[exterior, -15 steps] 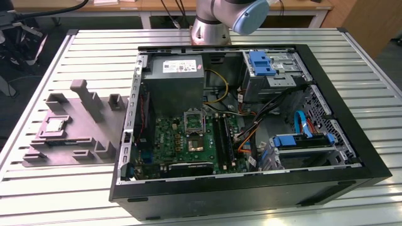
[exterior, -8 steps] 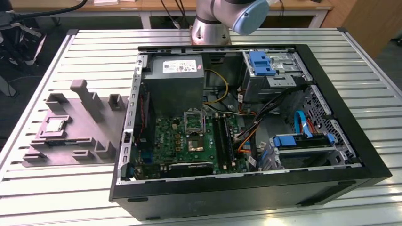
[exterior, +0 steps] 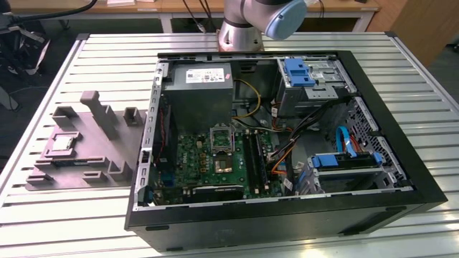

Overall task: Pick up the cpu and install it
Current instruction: 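Reach for the cpu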

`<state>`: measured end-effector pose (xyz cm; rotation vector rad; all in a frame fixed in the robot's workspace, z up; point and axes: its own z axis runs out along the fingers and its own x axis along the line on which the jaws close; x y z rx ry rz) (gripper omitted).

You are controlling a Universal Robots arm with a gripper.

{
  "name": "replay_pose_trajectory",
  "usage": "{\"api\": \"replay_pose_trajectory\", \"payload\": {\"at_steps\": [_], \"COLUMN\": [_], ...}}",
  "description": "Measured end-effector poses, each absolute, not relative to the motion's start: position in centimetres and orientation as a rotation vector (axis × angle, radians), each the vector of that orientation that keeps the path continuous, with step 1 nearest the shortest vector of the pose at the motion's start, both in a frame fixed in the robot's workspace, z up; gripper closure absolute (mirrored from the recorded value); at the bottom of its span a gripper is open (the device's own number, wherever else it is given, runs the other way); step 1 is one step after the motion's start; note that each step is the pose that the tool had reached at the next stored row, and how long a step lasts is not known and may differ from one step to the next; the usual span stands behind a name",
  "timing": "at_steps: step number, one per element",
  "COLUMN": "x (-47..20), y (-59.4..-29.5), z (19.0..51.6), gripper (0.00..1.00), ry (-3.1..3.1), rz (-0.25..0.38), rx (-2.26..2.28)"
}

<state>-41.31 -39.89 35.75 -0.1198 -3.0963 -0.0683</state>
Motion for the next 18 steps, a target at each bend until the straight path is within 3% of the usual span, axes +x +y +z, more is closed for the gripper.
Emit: {"api": "replay_pose_trajectory", "payload": {"at_steps": [18], "x": [-42.7], "y": [-39.9], "z": [35.7], "gripper": [0.89], "ry": [-3.096], "rz": [-0.068], "rx": [-0.120]}}
